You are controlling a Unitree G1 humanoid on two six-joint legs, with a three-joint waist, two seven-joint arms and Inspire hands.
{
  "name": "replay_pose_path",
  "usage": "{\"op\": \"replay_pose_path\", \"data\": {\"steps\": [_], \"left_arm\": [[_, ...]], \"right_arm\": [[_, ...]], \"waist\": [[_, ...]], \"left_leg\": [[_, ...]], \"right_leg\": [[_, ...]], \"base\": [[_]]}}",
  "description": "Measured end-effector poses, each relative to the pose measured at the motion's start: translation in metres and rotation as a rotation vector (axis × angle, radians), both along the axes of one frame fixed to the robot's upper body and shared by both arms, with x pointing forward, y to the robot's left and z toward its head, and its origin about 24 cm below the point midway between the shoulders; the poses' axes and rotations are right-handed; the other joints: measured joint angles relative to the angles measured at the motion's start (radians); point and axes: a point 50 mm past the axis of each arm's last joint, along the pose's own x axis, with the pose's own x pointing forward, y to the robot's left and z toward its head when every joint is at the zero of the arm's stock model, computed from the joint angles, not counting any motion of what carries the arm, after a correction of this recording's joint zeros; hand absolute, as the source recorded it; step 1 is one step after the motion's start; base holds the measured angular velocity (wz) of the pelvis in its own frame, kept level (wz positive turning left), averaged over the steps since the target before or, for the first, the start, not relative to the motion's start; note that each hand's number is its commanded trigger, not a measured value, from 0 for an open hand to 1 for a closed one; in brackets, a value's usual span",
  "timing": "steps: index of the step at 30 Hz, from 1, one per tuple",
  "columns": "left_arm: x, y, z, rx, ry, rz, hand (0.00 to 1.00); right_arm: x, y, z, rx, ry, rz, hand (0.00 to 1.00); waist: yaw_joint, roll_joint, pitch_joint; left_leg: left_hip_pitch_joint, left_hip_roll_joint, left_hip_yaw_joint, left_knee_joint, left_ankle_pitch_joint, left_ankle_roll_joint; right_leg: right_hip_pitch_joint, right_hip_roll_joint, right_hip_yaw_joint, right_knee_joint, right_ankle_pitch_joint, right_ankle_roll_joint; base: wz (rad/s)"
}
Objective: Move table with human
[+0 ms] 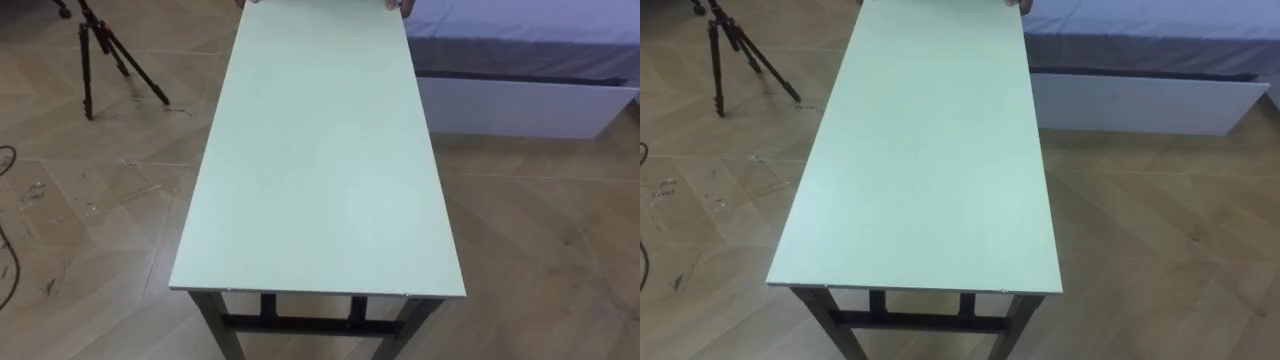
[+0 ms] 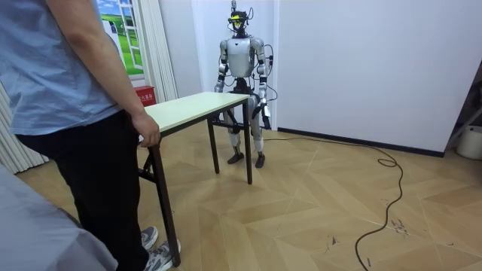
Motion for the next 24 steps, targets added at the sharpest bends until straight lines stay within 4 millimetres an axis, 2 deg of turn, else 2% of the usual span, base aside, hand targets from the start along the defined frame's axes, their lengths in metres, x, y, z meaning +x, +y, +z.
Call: {"op": "replay_pose_path", "data": {"steps": [7,16,21,22,23,24], "left_arm": [[-0.001,0.0,0.0,0.0,0.005,0.001,0.0],[-0.001,-0.002,-0.001,-0.04,0.01,0.037,0.0],[-0.003,-0.005,-0.003,-0.172,0.004,0.147,0.0],[-0.003,-0.005,-0.003,-0.196,0.0,0.17,0.0],[-0.003,-0.005,-0.003,-0.236,-0.009,0.207,0.0],[-0.001,-0.005,-0.003,-0.273,-0.026,0.23,0.0]], "right_arm": [[-0.001,0.006,-0.001,0.026,0.001,-0.029,0.0],[-0.004,0.007,-0.002,0.073,-0.002,-0.066,0.0],[0.002,0.007,0.0,0.142,-0.019,-0.093,0.0],[0.003,0.006,0.0,0.151,-0.03,-0.106,0.0],[0.007,0.004,0.002,0.166,-0.055,-0.119,0.0],[0.013,0.003,0.004,0.183,-0.088,-0.127,0.0]], "waist": [[-0.018,0.001,-0.0008],[-0.017,0.005,-0.0023],[-0.014,0.008,-0.0056],[-0.014,0.009,-0.0072],[-0.015,0.007,-0.0126],[-0.015,0.01,-0.0108]], "left_leg": [[0.0,0.0,0.0,0.0,0.0,0.0],[0.008,0.0,0.002,0.0,0.0,0.0],[0.006,0.0,0.008,0.0,-0.001,0.0],[0.004,0.0,0.009,0.0,-0.001,0.0],[-0.003,0.0,0.009,0.002,-0.001,0.0],[-0.005,0.0,0.009,0.003,-0.001,0.0]], "right_leg": [[-0.001,0.0,0.001,-0.001,0.0,0.0],[0.0,0.002,0.015,0.002,0.0,0.0],[-0.005,0.001,0.021,0.003,0.0,0.0],[-0.008,0.001,0.021,0.004,0.0,0.0],[-0.016,0.001,0.022,0.007,0.0,0.0],[-0.018,0.0,0.021,0.008,0.0,0.0]], "base": [[0.0],[-0.05],[-0.01],[-0.05],[0.0],[0.0]]}}
